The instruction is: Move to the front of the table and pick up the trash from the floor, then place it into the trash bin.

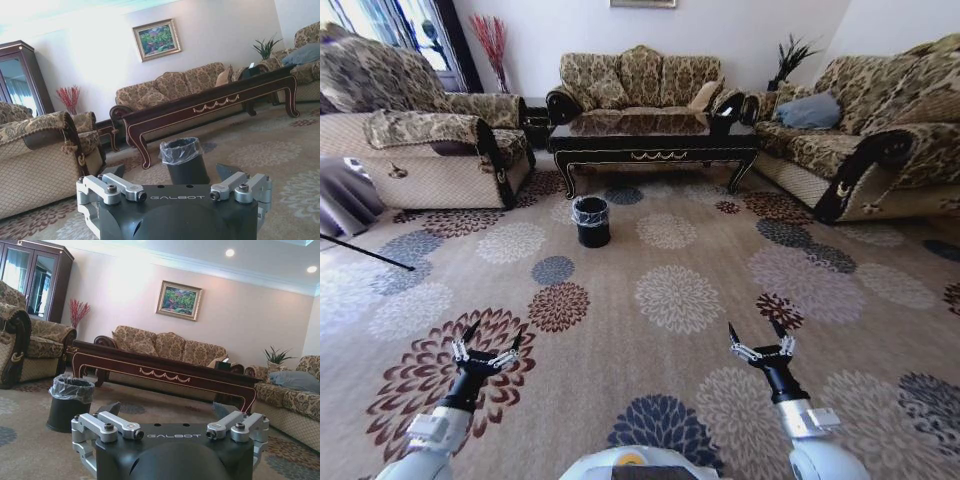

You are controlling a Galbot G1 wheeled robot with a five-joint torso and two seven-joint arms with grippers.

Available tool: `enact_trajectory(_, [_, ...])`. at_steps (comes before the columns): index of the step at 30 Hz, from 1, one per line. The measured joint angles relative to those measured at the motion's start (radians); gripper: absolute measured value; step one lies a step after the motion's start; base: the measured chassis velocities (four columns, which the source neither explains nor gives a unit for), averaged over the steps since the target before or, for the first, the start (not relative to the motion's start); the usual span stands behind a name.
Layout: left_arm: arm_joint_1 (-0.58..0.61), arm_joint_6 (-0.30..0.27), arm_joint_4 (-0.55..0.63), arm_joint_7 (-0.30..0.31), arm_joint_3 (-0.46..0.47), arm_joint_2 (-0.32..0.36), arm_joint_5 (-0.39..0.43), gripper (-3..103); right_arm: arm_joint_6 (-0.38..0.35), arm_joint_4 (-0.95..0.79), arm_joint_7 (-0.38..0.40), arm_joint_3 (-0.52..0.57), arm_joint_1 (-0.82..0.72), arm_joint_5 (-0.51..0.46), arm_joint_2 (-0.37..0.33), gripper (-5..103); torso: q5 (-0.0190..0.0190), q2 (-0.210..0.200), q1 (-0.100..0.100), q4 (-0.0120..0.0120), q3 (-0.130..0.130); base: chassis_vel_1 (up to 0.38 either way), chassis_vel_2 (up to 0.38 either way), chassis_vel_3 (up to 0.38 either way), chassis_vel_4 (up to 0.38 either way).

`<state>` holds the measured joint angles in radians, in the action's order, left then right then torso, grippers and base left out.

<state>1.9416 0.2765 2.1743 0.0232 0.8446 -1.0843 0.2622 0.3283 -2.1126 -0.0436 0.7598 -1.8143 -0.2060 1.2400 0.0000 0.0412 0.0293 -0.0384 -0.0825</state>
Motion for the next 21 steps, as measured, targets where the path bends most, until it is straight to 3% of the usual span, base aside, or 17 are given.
enact_trajectory(21, [0.000,0.000,0.000,0.000,0.000,0.000,0.000,100,0.000,0.000,0.000,0.000,0.000,0.000,0.000,100,0.0000,0.087,0.008,0.0000,-0.079,0.000,0.000,0.000,0.000])
